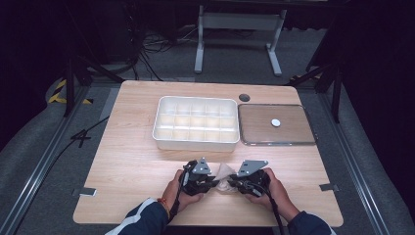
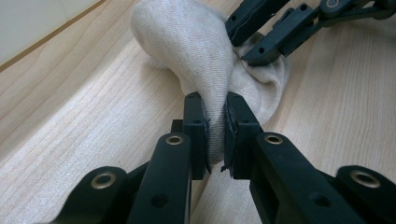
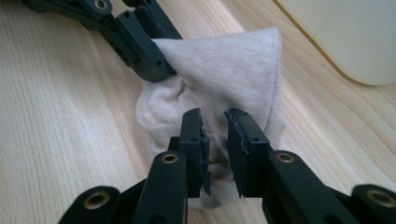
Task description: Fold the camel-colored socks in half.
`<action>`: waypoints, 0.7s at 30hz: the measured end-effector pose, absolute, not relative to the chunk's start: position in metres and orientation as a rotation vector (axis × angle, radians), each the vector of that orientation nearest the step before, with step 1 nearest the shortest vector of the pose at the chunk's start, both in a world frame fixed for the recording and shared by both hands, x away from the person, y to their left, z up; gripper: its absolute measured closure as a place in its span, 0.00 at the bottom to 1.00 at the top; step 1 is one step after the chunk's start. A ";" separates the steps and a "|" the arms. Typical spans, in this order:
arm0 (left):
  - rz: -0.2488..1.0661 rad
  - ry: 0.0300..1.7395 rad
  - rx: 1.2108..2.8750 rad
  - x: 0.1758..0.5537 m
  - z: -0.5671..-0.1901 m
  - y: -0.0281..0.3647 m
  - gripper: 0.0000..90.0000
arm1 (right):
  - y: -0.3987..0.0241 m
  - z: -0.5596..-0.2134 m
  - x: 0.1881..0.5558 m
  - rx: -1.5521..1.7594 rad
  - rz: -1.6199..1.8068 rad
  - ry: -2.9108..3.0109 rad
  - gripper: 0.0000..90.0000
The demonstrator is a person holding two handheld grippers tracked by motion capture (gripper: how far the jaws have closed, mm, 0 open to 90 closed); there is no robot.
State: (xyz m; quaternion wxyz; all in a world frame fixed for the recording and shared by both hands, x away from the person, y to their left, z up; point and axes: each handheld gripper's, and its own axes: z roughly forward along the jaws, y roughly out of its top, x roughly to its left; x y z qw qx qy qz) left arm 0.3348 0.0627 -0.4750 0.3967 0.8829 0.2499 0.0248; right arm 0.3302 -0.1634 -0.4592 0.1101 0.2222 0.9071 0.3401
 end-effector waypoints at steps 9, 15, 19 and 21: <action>0.077 0.662 2.218 0.334 -0.476 0.064 0.89 | -0.165 -0.450 0.327 0.676 1.106 2.577 0.95; 0.082 0.659 2.204 0.333 -0.474 0.064 0.88 | -0.152 -0.461 0.329 0.657 1.009 2.611 0.96; 0.080 0.641 2.164 0.332 -0.471 0.065 0.88 | -0.146 -0.464 0.334 0.683 0.991 2.600 0.97; 0.077 0.638 2.131 0.333 -0.470 0.065 0.87 | -0.144 -0.465 0.333 0.675 0.989 2.595 0.97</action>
